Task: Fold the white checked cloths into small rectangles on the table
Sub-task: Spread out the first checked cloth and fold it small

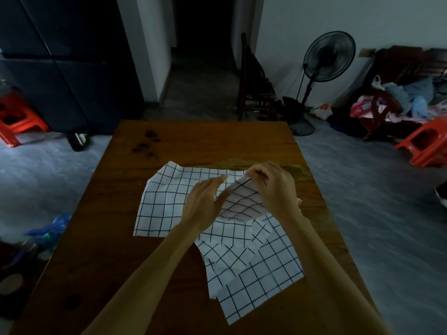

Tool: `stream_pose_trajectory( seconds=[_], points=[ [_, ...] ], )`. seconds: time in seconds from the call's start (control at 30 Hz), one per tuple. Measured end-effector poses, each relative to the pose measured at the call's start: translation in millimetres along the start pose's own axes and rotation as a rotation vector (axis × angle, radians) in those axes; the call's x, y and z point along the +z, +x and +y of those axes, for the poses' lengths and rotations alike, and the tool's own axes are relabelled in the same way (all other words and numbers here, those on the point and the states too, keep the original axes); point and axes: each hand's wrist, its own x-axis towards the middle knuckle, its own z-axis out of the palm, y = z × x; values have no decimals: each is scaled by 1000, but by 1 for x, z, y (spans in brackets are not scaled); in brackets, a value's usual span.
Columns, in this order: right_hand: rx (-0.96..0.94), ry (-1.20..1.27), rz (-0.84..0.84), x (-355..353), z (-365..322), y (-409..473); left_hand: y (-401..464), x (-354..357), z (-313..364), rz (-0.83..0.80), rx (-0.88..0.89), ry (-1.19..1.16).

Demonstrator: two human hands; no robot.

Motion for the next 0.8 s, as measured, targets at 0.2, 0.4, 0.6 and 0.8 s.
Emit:
stream_pose_trajectory(
  seconds=[0.2, 0.4, 0.6, 0.8],
  points=[
    [83, 171, -13, 4, -7, -2, 23, 2, 15, 61, 129, -94],
    [41, 141, 4, 4, -10, -1, 20, 6, 12, 53, 159, -149],
    [71, 109, 148, -14, -6, 4, -9, 17, -28, -7, -6, -220],
    [126, 94, 187, -17, 2, -2, -16, 14, -50, -21, -18, -146]
  ],
)
